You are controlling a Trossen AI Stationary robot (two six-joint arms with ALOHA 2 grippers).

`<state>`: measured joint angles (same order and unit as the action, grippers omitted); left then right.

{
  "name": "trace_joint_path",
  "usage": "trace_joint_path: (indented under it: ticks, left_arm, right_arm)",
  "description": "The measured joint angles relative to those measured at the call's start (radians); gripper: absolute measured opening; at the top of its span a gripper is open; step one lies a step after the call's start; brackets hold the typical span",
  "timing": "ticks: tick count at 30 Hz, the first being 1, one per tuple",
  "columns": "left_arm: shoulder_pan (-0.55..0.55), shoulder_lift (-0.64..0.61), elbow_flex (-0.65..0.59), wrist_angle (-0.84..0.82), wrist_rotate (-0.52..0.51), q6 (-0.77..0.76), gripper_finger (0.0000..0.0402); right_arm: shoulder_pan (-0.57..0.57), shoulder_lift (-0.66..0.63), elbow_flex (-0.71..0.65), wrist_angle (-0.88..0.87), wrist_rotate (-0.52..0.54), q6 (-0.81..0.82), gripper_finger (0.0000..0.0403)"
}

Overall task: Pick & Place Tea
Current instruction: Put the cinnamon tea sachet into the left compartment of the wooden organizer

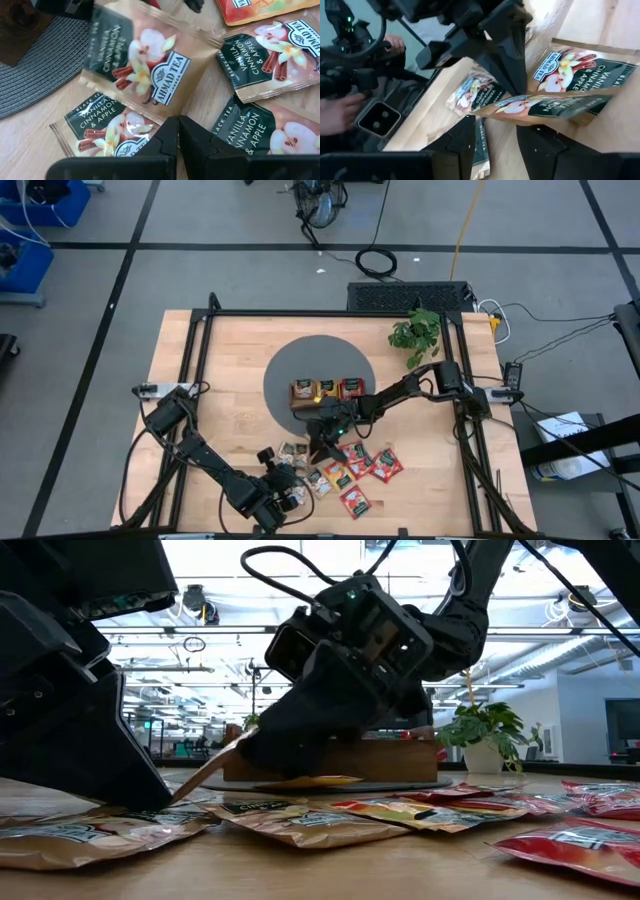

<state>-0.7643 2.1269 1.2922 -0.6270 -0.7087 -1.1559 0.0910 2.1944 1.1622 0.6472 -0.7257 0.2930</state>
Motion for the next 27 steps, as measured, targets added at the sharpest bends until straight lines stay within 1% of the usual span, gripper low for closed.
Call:
trace_joint_path:
  ticks: [5, 8, 12, 20, 27]
  left_arm:
    - [0.0, 0.0, 0.0, 0.0, -0.014, 0.006, 0.0026]
    - [0.0, 0.0, 0.0, 0.0, -0.016, 0.01, 0.0026]
    - [0.0, 0.0, 0.0, 0.0, -0.017, 0.01, 0.0026]
    - [-0.01, 0.0, 0.0, 0.0, -0.026, 0.017, 0.0026]
    - [-0.009, 0.001, -0.001, -0.003, -0.037, 0.026, 0.0026]
  right_arm:
    - [0.002, 0.0, 0.0, 0.002, 0.099, 0.079, 0.013]
    - [0.004, 0.0, 0.0, -0.005, 0.143, 0.092, 0.013]
    - [0.004, 0.0, 0.0, -0.007, 0.157, 0.107, 0.013]
    - [0.004, -0.002, 0.001, -0.063, 0.257, 0.076, 0.013]
    - [0.012, -0.002, 0.001, -0.076, 0.262, 0.028, 0.013]
